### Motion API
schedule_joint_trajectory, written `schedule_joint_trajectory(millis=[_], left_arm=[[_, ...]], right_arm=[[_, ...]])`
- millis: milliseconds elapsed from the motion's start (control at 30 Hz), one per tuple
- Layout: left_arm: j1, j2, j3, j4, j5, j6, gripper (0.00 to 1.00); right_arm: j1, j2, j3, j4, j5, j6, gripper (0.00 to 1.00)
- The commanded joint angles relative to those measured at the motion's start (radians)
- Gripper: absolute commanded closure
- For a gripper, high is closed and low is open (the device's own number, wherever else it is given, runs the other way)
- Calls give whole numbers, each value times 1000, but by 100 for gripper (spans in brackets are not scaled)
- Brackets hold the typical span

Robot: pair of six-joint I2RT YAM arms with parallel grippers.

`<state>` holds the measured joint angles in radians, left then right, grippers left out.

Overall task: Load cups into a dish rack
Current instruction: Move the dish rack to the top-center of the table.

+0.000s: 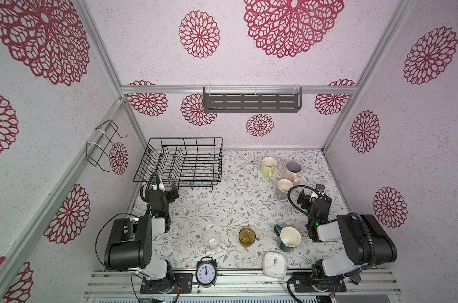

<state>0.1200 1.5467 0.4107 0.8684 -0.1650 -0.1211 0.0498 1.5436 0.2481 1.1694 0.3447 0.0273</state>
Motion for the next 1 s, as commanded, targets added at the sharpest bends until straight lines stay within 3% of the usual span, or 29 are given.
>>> schedule_joint_trajectory(millis=[0, 67, 167, 300, 367, 433, 567, 667, 700, 733, 800, 867, 933, 967], left_arm=[[9, 6, 20, -8, 29, -3, 3], [10, 5, 19, -7, 29, -3, 3], [4, -8, 18, -4, 54, 13, 3], [-68, -157, 54, -208, 0, 71, 3], [-94, -227, 82, -308, -11, 83, 3], [-118, -311, 118, -438, -42, 63, 3], [-153, -467, 177, -641, -41, 18, 3], [-155, -574, 250, -836, -28, -137, 3], [-155, -609, 282, -922, -21, -185, 3], [-155, -636, 300, -966, -3, -198, 3], [-154, -685, 293, -998, 70, -231, 3], [-146, -702, 225, -952, 78, -400, 3], [-125, -667, 181, -903, 225, -444, 3], [-128, -637, 210, -964, 257, -456, 3]], right_arm=[[3, -9, -5, 49, 20, 13, 1], [2, -21, -19, 64, 89, 46, 1], [3, -27, -35, 89, 75, 38, 1], [0, -57, -149, 275, 29, 24, 1], [0, -110, -183, 299, 66, 34, 1], [-5, -242, -159, 118, 93, 45, 1], [-12, -483, 41, -484, 141, 84, 1], [-13, -615, 189, -815, 352, 350, 1], [-14, -657, 236, -928, 372, 453, 1], [-14, -691, 258, -997, 364, 508, 1], [-19, -750, 238, -931, 249, 490, 1], [-19, -764, 239, -900, 170, 489, 1], [-17, -730, 299, -963, 105, 518, 2], [-12, -693, 348, -1022, 67, 532, 2]])
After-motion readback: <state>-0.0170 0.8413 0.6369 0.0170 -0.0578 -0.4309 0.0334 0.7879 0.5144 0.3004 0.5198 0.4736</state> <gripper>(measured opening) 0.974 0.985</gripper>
